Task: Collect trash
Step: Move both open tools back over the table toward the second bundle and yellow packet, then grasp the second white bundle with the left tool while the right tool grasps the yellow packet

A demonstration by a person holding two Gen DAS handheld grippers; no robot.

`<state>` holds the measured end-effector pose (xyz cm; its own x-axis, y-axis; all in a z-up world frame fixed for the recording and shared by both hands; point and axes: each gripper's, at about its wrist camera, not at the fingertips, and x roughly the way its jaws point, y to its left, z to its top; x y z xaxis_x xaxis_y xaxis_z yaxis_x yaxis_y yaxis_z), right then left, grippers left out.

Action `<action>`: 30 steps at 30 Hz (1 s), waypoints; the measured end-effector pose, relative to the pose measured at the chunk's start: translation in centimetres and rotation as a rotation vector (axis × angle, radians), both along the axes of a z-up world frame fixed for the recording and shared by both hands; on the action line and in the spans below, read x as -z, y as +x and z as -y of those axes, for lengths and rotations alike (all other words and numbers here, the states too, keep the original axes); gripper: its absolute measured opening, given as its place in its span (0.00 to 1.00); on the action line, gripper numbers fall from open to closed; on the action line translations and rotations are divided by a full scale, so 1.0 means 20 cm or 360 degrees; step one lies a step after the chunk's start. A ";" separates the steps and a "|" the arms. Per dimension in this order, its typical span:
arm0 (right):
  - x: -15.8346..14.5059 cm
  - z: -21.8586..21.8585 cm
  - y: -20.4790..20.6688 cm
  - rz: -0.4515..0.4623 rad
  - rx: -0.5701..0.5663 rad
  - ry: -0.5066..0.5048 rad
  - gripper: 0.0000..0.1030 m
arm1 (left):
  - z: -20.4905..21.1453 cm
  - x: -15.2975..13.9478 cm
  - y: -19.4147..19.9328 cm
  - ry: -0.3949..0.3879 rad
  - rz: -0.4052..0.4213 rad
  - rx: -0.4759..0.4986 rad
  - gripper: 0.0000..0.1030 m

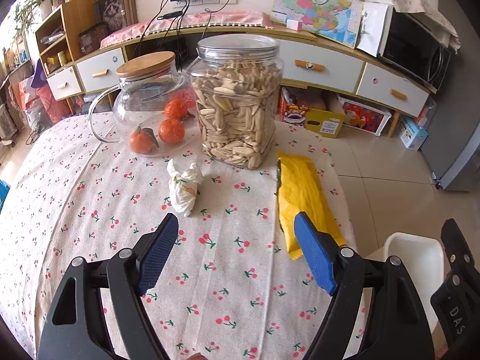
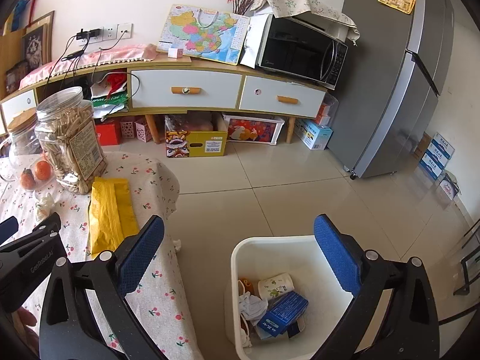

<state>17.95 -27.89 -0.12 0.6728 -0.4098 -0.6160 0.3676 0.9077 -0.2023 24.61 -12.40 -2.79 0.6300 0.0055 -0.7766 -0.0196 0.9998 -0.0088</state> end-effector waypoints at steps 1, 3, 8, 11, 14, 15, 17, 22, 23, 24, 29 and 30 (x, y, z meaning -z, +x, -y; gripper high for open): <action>0.01 -0.02 0.01 -0.0005 -0.0010 -0.0001 0.93 | -0.03 0.02 0.02 0.0009 -0.0006 -0.0019 0.75; 0.02 -0.05 0.04 -0.0019 -0.0029 -0.0004 0.93 | -0.08 0.05 0.07 0.0029 -0.0011 -0.0058 0.75; 0.08 -0.12 0.10 -0.0050 -0.0086 0.0006 0.93 | -0.20 0.11 0.18 0.0066 -0.0014 -0.0123 0.75; 0.11 -0.15 0.14 -0.0069 -0.0118 0.0056 0.93 | -0.24 0.16 0.25 0.0072 -0.0030 -0.0139 0.75; 0.15 -0.16 0.18 -0.0103 -0.0141 0.0128 0.93 | -0.26 0.21 0.30 0.0080 -0.0052 -0.0145 0.75; 0.16 -0.16 0.19 -0.0113 -0.0144 0.0147 0.93 | -0.26 0.22 0.32 0.0083 -0.0054 -0.0144 0.75; 0.19 -0.16 0.21 -0.0133 -0.0151 0.0176 0.93 | -0.26 0.26 0.34 0.0103 -0.0056 -0.0142 0.75; 0.26 -0.20 0.28 -0.0188 -0.0222 0.0212 0.93 | -0.28 0.32 0.36 0.0062 -0.0065 -0.0091 0.60; 0.27 -0.22 0.29 -0.0201 -0.0253 0.0214 0.93 | -0.28 0.31 0.36 0.0062 -0.0053 -0.0069 0.50; 0.28 -0.24 0.30 -0.0214 -0.0288 0.0221 0.93 | -0.28 0.31 0.36 0.0056 -0.0045 -0.0038 0.44; 0.32 -0.33 0.35 -0.0259 -0.0471 0.0258 0.93 | -0.36 0.30 0.31 -0.0032 -0.0039 -0.0016 0.32; 0.32 -0.35 0.37 -0.0255 -0.0492 0.0254 0.93 | -0.38 0.29 0.30 -0.0051 -0.0039 -0.0020 0.32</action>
<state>25.37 -20.94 -6.52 0.6397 -0.0929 -0.7630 0.0466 0.9955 -0.0821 30.65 -4.88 -8.66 0.6109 -0.0119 -0.7916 -0.0329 0.9986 -0.0405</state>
